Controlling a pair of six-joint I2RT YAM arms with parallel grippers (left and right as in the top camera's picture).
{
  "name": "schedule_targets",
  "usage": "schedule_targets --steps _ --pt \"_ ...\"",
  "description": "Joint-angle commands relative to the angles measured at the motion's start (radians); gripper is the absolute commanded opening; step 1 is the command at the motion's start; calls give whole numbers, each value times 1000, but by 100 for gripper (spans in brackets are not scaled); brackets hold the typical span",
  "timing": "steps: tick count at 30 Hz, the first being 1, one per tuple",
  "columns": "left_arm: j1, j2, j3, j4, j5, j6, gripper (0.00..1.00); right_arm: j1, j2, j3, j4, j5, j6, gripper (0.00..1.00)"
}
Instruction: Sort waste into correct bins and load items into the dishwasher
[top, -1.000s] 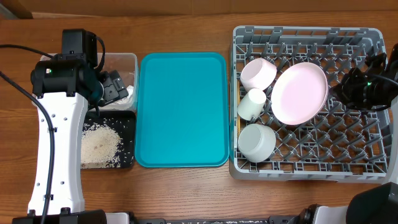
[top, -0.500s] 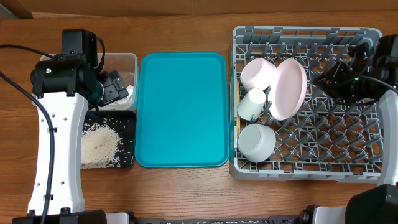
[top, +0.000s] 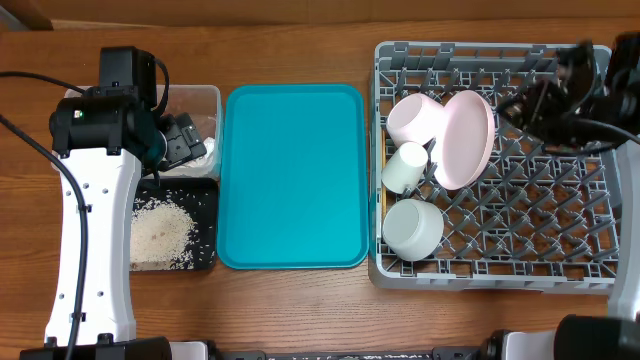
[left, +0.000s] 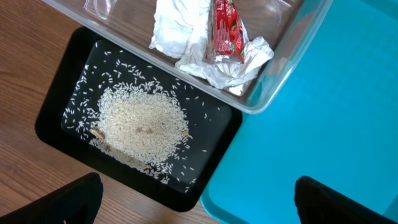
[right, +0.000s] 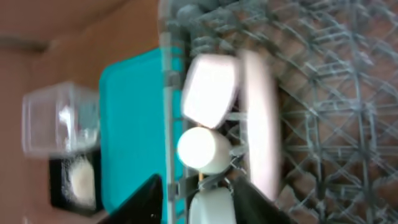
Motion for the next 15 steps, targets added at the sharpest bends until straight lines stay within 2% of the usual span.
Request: schedule_targets --steps 1,2,3,8,15 --pt "0 4 10 1 -7 -3 100 101 -13 83 -30 35 -109 54" --pt "0 4 10 1 -7 -3 100 124 -13 84 -34 43 -109 80" --pt "0 4 10 1 -7 -3 100 146 -13 84 -41 47 -110 100" --pt "0 4 10 1 -7 -3 100 212 -10 72 -52 97 -109 100" --pt "0 4 10 1 -7 -3 100 213 -10 72 -53 99 -109 100"
